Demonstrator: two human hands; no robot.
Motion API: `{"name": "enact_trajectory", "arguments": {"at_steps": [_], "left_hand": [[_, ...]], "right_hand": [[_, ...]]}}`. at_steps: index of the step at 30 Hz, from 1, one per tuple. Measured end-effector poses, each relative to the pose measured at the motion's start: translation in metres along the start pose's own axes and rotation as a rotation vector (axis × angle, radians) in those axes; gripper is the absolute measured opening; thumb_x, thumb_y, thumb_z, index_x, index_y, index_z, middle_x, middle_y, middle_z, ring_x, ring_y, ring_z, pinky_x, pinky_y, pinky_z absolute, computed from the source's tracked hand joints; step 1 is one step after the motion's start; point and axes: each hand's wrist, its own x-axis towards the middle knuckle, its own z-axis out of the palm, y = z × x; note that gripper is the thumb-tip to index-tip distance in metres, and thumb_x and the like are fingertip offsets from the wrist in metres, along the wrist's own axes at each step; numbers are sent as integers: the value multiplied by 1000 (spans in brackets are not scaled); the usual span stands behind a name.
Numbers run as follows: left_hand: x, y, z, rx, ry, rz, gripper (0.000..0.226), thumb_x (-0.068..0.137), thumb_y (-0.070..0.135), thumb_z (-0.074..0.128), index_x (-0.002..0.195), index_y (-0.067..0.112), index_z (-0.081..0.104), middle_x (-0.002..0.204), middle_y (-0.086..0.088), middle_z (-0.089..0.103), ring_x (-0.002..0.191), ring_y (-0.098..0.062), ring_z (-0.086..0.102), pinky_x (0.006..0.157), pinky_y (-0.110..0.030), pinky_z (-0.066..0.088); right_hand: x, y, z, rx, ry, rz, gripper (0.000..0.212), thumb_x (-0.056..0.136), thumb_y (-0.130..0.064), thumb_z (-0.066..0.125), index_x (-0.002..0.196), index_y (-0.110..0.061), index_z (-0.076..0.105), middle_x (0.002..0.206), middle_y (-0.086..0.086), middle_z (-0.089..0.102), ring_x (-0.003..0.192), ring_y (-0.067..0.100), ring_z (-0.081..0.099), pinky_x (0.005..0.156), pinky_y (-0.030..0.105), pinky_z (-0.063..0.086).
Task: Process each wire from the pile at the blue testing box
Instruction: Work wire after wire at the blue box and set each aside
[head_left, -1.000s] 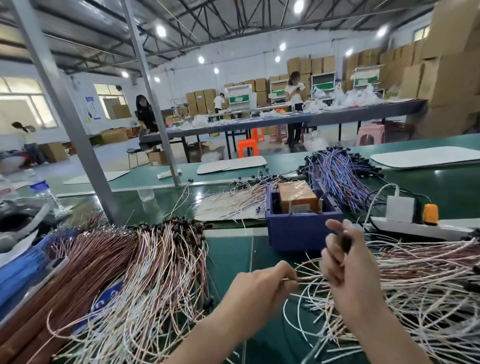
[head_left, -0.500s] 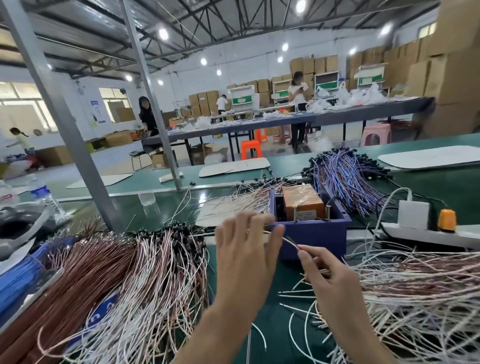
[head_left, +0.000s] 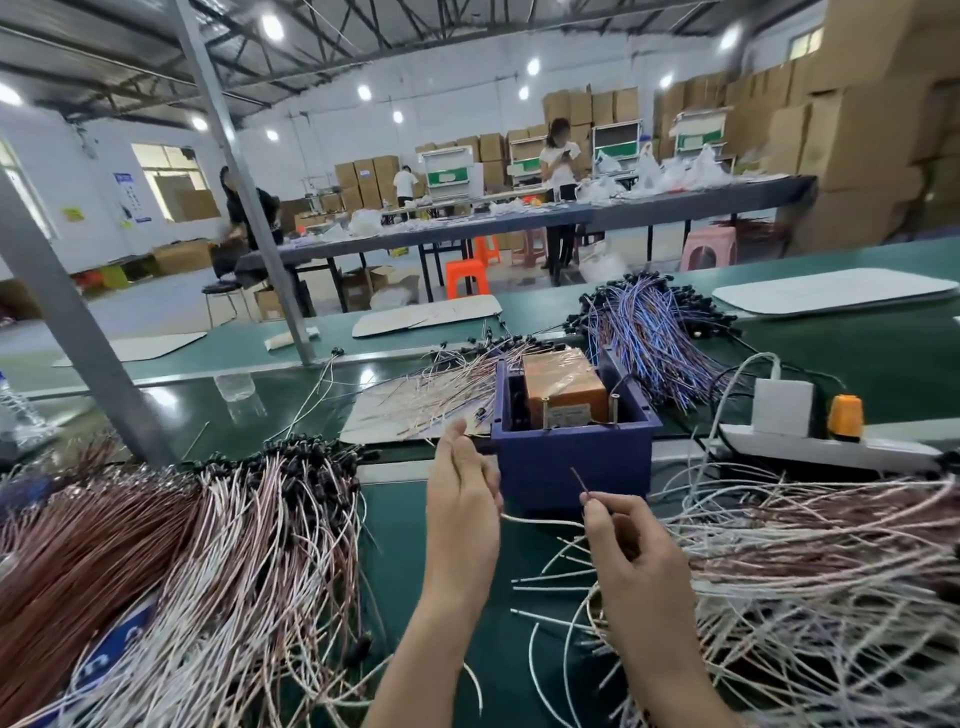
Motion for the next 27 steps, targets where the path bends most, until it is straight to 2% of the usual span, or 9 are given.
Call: {"name": "enact_trajectory", "arguments": {"at_steps": [3,5,7,9,11,13,19,24,27], "left_hand": [[-10,-20,6,338,-58,157,42,110,31,29,152,38,27,60,12,46,53,-4,42,53,-25,40],[-16,-27,9,500,-94,239,40,109,38,27,148,39,35,65,14,56,57,-6,52,58,-28,45],[-19,-30,10,558,-72,267,40,107,41,31,143,34,49,79,16,68,72,-9,64,68,-31,49],[-21,-35,10,567,-21,270,38,107,36,38,140,30,55,94,4,74,84,-18,68,74,-32,52],[-24,-38,8,545,-17,242,39,106,30,41,144,30,51,76,11,70,62,-8,60,62,-29,49],[-27,-39,7,560,-33,222,43,105,25,43,148,29,46,55,16,56,47,-5,46,50,-23,40],[-27,-40,7,606,-3,232,40,105,31,40,142,27,55,57,19,59,43,-5,45,49,-20,38],[-25,-37,9,634,10,244,34,104,30,43,135,27,56,47,19,51,42,-5,47,46,-19,30],[-25,-36,10,648,1,258,22,104,27,45,123,28,55,48,21,51,40,-7,43,42,-18,29]], "right_hand": [[4,3,-1,2,67,29,16,99,-42,53,102,-52,65,68,-11,63,51,1,48,46,19,40],[5,3,1,-8,92,35,18,99,-42,52,102,-52,66,72,-11,66,50,1,49,45,19,40],[10,1,3,-22,139,16,17,100,-38,53,101,-48,67,76,-14,69,51,1,53,46,17,42],[17,0,3,-30,208,-3,15,102,-33,54,109,-43,64,81,-19,70,59,1,61,51,13,45],[28,-1,3,-9,282,5,15,103,-34,53,116,-35,60,82,-19,70,60,4,61,54,19,47],[39,-3,2,2,341,26,16,104,-38,51,116,-31,57,84,-20,72,53,4,55,56,29,45],[57,-3,2,26,392,42,10,103,-36,54,108,-28,59,80,-19,74,41,1,46,44,17,35],[63,-2,3,-2,379,12,9,101,-36,56,101,-31,64,77,-20,74,44,3,48,45,21,36],[62,0,5,-14,357,-23,7,101,-34,58,99,-30,65,77,-21,73,46,2,53,44,14,38]]}}
